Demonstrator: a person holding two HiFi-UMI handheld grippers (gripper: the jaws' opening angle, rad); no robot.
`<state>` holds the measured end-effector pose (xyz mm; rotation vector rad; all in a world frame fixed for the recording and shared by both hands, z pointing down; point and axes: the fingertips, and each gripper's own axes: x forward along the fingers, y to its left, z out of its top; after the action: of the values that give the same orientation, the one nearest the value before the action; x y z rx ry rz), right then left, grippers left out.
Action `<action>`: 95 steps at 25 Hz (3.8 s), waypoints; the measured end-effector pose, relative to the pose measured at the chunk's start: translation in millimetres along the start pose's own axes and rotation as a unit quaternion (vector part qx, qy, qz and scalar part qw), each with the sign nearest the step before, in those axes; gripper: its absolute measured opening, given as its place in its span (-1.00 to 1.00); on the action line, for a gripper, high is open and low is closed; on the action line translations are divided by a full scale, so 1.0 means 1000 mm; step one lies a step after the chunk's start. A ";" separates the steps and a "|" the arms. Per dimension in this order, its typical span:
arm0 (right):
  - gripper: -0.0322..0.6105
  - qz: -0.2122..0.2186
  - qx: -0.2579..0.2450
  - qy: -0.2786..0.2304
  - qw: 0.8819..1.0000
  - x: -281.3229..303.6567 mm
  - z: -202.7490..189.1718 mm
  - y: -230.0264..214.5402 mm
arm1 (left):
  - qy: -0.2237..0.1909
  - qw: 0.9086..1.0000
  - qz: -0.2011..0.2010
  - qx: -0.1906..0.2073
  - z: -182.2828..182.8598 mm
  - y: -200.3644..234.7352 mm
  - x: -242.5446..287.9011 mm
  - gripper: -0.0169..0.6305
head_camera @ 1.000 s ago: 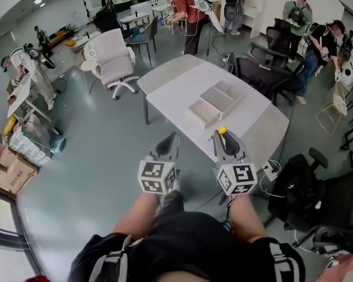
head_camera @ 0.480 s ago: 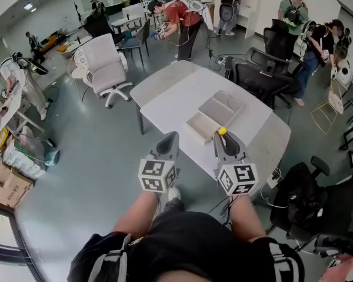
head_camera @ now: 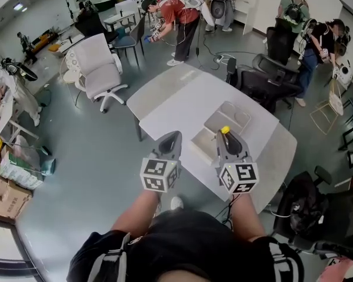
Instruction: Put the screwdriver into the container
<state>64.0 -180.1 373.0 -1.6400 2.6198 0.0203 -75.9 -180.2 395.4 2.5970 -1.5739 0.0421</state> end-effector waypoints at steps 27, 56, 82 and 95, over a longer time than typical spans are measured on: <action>-0.67 -0.064 -0.033 0.144 0.987 0.121 -0.090 -0.056 | 0.059 0.995 -0.076 -0.038 -0.041 0.079 0.147 -0.91; -0.67 0.026 0.006 0.450 0.893 0.127 -0.308 -0.052 | 0.118 0.990 -0.046 -0.069 -0.093 0.088 0.166 -0.91; -0.61 0.054 -0.025 0.565 0.823 0.129 -0.382 -0.049 | 0.119 0.990 -0.024 -0.066 -0.099 0.102 0.158 -0.91; -0.86 -0.037 0.012 0.390 0.920 0.145 -0.272 -0.074 | 0.086 0.994 -0.036 -0.052 -0.073 0.100 0.163 -0.91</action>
<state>57.7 -353.0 638.3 -2.0529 3.0270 -0.8352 -87.1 -362.3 487.7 2.4946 -1.3852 0.1693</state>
